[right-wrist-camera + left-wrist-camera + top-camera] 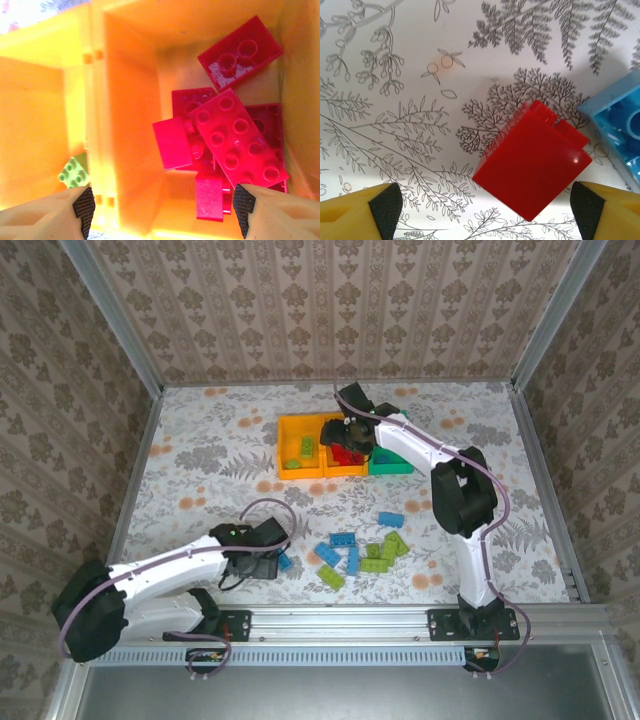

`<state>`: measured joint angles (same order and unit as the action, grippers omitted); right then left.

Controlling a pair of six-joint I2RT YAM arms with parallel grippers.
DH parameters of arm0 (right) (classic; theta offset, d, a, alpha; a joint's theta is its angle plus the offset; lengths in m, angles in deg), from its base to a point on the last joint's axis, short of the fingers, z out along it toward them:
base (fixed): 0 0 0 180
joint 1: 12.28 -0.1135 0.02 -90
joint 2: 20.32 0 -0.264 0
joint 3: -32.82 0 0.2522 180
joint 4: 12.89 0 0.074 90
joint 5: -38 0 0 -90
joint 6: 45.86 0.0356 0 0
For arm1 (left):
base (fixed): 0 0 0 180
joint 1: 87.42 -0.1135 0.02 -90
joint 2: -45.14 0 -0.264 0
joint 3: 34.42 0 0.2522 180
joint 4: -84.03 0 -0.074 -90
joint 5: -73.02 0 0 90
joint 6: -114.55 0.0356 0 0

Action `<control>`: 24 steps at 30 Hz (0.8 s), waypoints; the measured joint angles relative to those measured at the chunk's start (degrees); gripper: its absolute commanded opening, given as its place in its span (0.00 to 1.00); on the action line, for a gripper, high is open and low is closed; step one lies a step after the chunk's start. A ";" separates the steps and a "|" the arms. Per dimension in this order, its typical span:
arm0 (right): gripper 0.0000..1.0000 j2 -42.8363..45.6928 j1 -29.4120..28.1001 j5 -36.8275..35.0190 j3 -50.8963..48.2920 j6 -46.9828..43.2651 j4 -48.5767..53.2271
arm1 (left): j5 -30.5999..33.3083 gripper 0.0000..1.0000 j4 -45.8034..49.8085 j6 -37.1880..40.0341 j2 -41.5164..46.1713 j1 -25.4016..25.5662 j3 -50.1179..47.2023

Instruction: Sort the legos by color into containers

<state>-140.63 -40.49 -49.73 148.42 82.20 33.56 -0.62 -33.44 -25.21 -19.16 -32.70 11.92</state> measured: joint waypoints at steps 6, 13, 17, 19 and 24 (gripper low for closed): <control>0.78 4.92 0.02 0.09 -1.53 -0.42 -0.87 | 0.66 0.86 -1.79 2.84 -2.89 -0.09 0.94; 0.78 6.88 0.98 -0.11 -3.85 -0.42 -1.03 | -0.72 0.77 -5.11 6.19 -3.39 -3.13 0.83; 0.79 6.97 1.36 -0.17 -4.79 -0.42 -1.01 | -2.08 0.72 -7.52 8.07 -3.93 -4.59 0.83; 0.79 7.08 1.49 -0.33 -4.92 -0.42 -0.83 | -2.64 0.72 -8.55 8.70 -4.87 -4.70 0.85; 0.79 8.04 1.81 -0.35 -5.40 -0.42 -0.81 | -4.44 0.66 -10.84 9.62 -6.45 -4.94 0.87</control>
<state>-132.59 -38.68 -50.08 143.02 81.78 32.75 -5.05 -44.28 -15.59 -25.60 -37.64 12.79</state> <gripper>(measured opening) 0.793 0.674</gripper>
